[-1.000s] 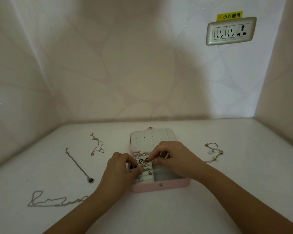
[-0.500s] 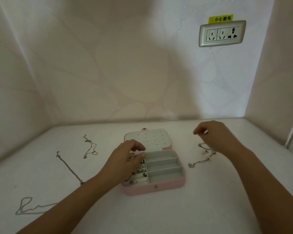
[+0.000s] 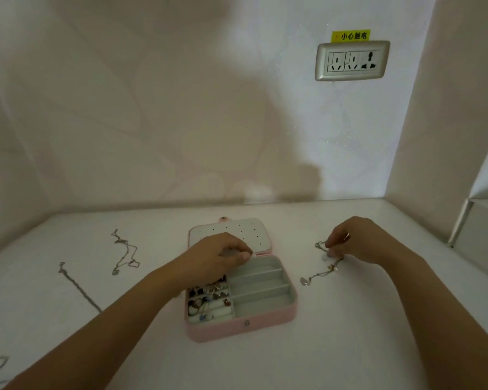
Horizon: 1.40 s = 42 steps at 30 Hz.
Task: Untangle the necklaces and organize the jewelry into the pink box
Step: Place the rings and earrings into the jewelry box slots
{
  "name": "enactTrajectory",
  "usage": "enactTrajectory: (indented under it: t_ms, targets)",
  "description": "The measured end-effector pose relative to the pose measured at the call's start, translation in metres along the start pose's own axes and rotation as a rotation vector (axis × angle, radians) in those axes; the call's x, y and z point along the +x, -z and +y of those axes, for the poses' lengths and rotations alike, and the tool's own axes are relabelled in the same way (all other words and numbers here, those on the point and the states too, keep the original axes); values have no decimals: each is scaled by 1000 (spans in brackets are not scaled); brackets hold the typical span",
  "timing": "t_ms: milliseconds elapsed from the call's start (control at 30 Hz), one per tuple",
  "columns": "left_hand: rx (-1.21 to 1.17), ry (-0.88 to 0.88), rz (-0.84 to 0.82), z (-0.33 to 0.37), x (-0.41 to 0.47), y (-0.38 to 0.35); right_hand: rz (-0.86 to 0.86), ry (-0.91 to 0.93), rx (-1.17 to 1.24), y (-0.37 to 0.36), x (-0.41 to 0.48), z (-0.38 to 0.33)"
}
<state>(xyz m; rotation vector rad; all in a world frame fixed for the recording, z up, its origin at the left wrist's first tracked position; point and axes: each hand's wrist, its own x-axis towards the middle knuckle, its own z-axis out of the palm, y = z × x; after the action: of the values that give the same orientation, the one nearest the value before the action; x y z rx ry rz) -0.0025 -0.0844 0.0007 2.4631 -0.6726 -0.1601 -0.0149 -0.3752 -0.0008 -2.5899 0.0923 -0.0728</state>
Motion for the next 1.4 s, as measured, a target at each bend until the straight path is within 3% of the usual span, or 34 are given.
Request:
enactTrajectory:
  t_ms: [367, 467, 767, 933, 1167, 1400]
  targets:
    - [-77, 9, 24, -3, -5, 3, 34, 46, -52, -3, -2, -6]
    - [-178, -19, 115, 2, -10, 8, 69, 112, 62, 1, -6, -21]
    - [-355, -176, 220, 36, -30, 6, -210, 330, 559, -13, -37, -83]
    - [-411, -168, 305, 40, -36, 9, -276, 334, 827, -28, -41, -95]
    - [-414, -56, 315, 39, -55, 16, -274, 328, 913, -46, -48, -110]
    - [-382, -59, 396, 33, -75, 12, -332, 325, 962, -62, -53, -116]
